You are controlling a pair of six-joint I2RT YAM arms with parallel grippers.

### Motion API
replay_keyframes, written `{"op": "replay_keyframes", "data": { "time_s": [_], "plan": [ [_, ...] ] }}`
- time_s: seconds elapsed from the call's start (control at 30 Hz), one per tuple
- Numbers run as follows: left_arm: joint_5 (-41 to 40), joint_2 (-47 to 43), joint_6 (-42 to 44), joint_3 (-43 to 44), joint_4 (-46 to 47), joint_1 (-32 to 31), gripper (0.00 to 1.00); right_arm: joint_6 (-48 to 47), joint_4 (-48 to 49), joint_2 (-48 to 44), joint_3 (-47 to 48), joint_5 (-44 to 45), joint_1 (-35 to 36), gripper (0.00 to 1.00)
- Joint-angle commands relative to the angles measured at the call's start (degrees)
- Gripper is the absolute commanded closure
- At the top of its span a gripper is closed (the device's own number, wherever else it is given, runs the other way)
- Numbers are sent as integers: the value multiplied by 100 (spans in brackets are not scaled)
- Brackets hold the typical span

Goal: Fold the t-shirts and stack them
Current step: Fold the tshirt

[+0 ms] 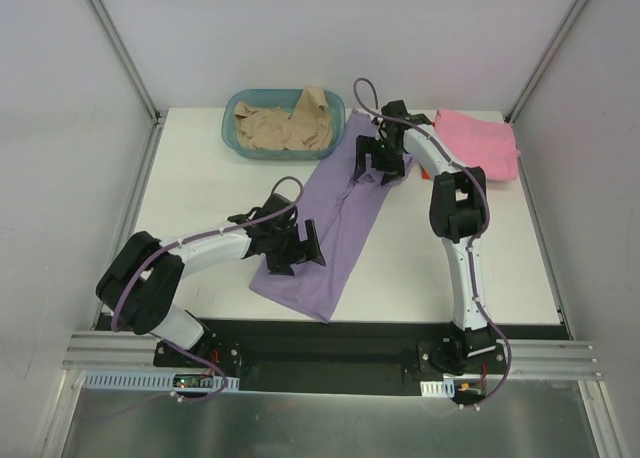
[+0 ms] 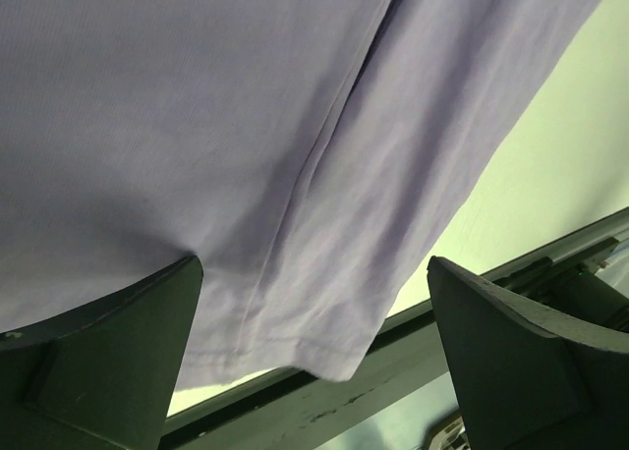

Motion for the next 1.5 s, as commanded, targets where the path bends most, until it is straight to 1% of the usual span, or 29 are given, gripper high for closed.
{"op": "replay_keyframes", "data": {
  "time_s": [0.0, 0.1, 0.13, 0.17, 0.27, 0.33, 0.37, 0.4, 0.43, 0.47, 0.5, 0.57, 0.6, 0.67, 0.7, 0.73, 0.8, 0.83, 0.9, 0.93, 0.97, 1.0, 1.03, 1.07, 1.13, 1.17, 1.2, 1.33, 1.47],
  "plan": [
    [181, 117, 101, 426, 24, -130, 1, -632, -64, 115, 508, 233, -336, 3],
    [164, -50, 92, 374, 24, -157, 1, -957, -20, -324, 228, -171, -381, 3],
    [137, -172, 83, 330, 24, -166, 1, -1001, 163, -647, 44, -294, -381, 3],
    [128, -226, 74, 278, 24, -166, 1, -967, 260, -781, -332, -251, -398, 3],
    [172, -533, 65, 84, 6, -157, 1, -879, 323, -1141, -625, -23, -425, 3],
    [181, -883, 74, -57, -55, -166, 1, -913, 454, -1396, -888, -188, -390, 3],
    [146, -1025, 83, -100, -99, -157, 1, -931, 533, -1728, -1238, -250, -363, 3],
    [7, -1174, 109, -188, -134, -148, 1, -957, 708, -1906, -1433, -303, -320, 3],
    [-117, -1489, 136, -224, -378, -157, 1, -975, 762, -2090, -1617, -339, -215, 3],
    [-283, -1631, 188, -250, -563, -148, 1, -992, 858, -2579, -1863, -339, -144, 3],
    [-720, -1763, 189, -259, -817, -140, 1, -1001, 1155, -2836, -2422, -356, -65, 3],
    [-1083, -2132, 145, -320, -1466, -96, 1, -1010, 1499, -3434, -3145, -322, 286, 3],
    [-1198, -2246, 119, -399, -1601, -61, 1, -1001, 1814, -4028, -3888, -269, 435, 3],
    [-1366, -2598, 13, -688, -1829, 150, 1, -1080, 2106, -4577, -4586, 11, 1049, 3],
    [-1366, -2704, -22, -812, -1848, 238, 1, -1107, 2359, -5093, -5260, 169, 1304, 3],
    [-1357, -2913, -66, -935, -1866, 404, 1, -1150, 2475, -5298, -5536, 501, 1855, 3],
    [-1348, -3090, -180, -1243, -1848, 528, 1, -1125, 2607, -5789, -6038, 933, 2420, 3],
    [-1244, -3100, -189, -1313, -1848, 607, 1, -976, 2617, -5914, -6397, 1066, 2936, 3],
    [-1208, -3092, -189, -1463, -1840, 774, 1, -791, 2591, -6081, -6654, 1286, 3388, 2],
    [-1251, -3048, -215, -1507, -1822, 801, 1, -599, 2590, -6213, -6855, 1278, 3781, 1],
    [-1295, -3004, -346, -1577, -1796, 801, 1, -527, 2582, -6240, -6936, 1252, 3985, 1],
    [-1235, -2890, -374, -1621, -1561, 810, 1, -448, 2564, -6249, -6989, 1278, 4196, 1],
    [-1147, -2802, -391, -1656, -1393, 810, 3, -369, 2564, -6223, -7041, 1296, 4616, 1],
    [-1068, -2723, -513, -1709, -1287, 810, 7, -273, 2634, -6153, -7103, 1278, 4820, 4],
    [-1041, -2486, -567, -1762, -954, 810, 18, -193, 2643, -5978, -7095, 1296, 5277, 5],
    [-1075, -2407, -628, -1779, -908, 810, 26, -175, 2643, -5733, -7051, 1305, 5375, 8],
    [-1145, -2267, -646, -1780, -856, 818, 30, -158, 2617, -5618, -7007, 1366, 5489, 10],
    [-1471, -1914, -646, -1780, -759, 836, 41, -219, 2564, -5064, -6796, 1707, 5508, 15],
    [-1436, -1528, -559, -1736, -732, 889, 57, -360, 2696, -4624, -6656, 1884, 5517, 21]
  ]
}}
